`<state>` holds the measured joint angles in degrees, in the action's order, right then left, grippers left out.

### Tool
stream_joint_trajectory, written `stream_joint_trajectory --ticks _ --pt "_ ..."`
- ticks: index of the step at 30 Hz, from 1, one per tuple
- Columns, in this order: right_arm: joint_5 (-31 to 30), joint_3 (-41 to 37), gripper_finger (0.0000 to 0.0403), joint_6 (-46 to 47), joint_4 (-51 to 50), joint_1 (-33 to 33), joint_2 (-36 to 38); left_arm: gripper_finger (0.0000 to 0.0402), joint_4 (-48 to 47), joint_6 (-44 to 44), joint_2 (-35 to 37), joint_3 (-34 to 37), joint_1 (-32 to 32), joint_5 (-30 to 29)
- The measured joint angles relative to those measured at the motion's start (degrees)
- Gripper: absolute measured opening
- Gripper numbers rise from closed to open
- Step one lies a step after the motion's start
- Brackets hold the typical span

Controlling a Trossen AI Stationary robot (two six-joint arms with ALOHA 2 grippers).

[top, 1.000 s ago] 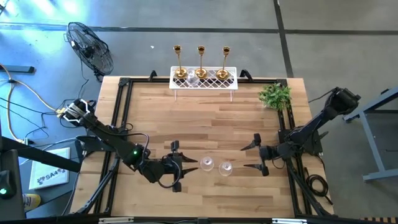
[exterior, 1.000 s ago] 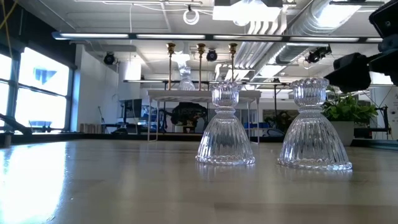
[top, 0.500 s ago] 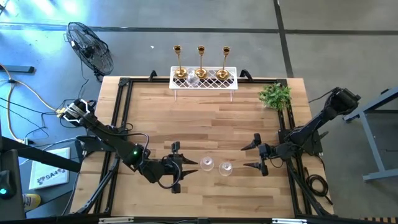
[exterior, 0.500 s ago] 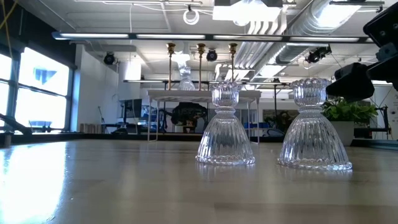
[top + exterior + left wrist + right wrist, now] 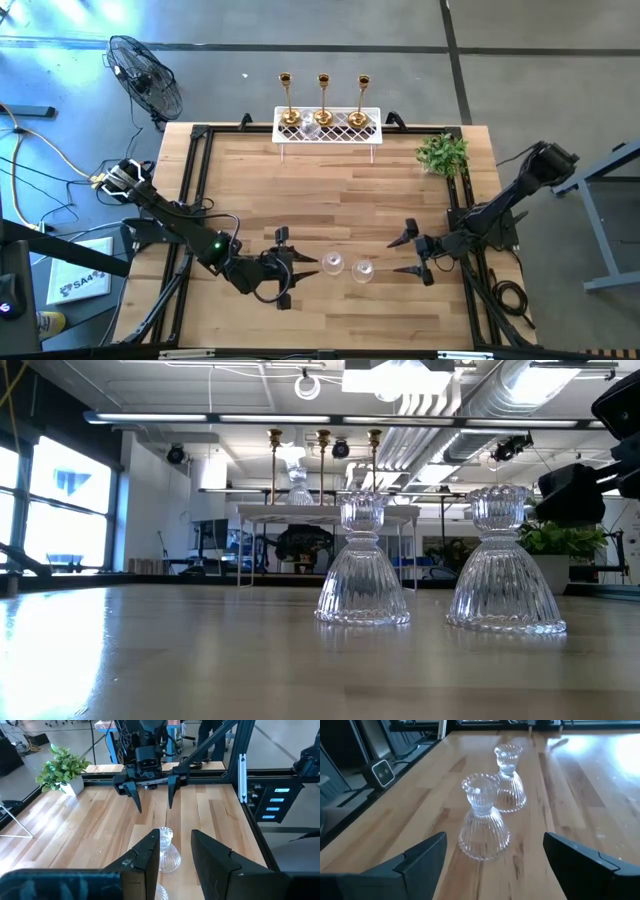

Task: Pick & Place candle stick holders
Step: Put the right glass candle holder on the shelf

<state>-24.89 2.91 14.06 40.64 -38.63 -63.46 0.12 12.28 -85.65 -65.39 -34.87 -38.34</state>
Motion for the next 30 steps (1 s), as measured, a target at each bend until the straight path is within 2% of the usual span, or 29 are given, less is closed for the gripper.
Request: stream_joint_trajectory --ticks 6,12,22,30 --pt "1.58 0.14 0.0327 -1.09 1.55 1.70 -2.85 0.0108 0.04 -0.01 0.00 0.00 0.00 0.05" --pt "7.84 0.35 0.0326 -3.11 7.50 5.28 -6.61 0.0108 -0.01 -0.40 0.00 0.00 0.00 0.08" --pt "17.05 6.33 0.0326 -7.34 7.55 9.10 -15.05 0.0108 0.01 -0.44 0.00 0.00 0.00 0.22" --pt "22.25 7.68 0.0327 -8.29 8.16 12.75 -18.04 0.0108 0.02 -0.43 0.00 0.00 -0.01 0.34"
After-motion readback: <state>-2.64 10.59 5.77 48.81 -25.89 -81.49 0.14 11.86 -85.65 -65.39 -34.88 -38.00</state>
